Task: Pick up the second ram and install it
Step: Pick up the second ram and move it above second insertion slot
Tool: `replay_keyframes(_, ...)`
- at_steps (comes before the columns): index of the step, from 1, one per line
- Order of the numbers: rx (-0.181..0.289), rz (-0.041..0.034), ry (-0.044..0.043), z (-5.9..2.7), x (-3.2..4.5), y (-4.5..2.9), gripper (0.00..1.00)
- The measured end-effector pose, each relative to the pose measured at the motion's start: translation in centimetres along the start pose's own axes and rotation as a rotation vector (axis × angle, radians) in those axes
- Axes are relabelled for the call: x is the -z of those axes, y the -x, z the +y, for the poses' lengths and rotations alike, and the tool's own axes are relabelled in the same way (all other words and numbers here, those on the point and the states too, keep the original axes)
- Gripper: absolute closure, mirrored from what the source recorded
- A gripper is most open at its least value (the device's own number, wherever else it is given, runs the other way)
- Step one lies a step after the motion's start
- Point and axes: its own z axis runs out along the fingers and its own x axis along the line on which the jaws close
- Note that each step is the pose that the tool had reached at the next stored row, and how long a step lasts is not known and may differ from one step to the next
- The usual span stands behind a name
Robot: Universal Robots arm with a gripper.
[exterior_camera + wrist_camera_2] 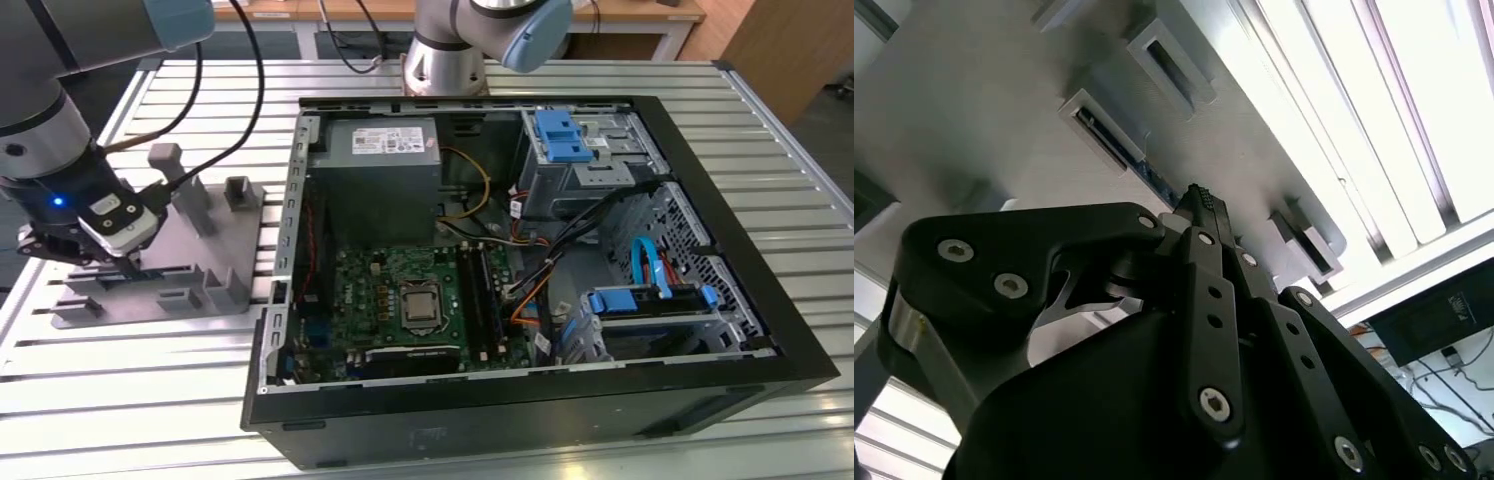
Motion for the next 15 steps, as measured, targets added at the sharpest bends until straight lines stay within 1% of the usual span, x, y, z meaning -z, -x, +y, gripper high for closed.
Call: replay_keyframes(15, 0.097, 0.0030, -0.0065, 0.00, 0.00, 0.00, 0.90)
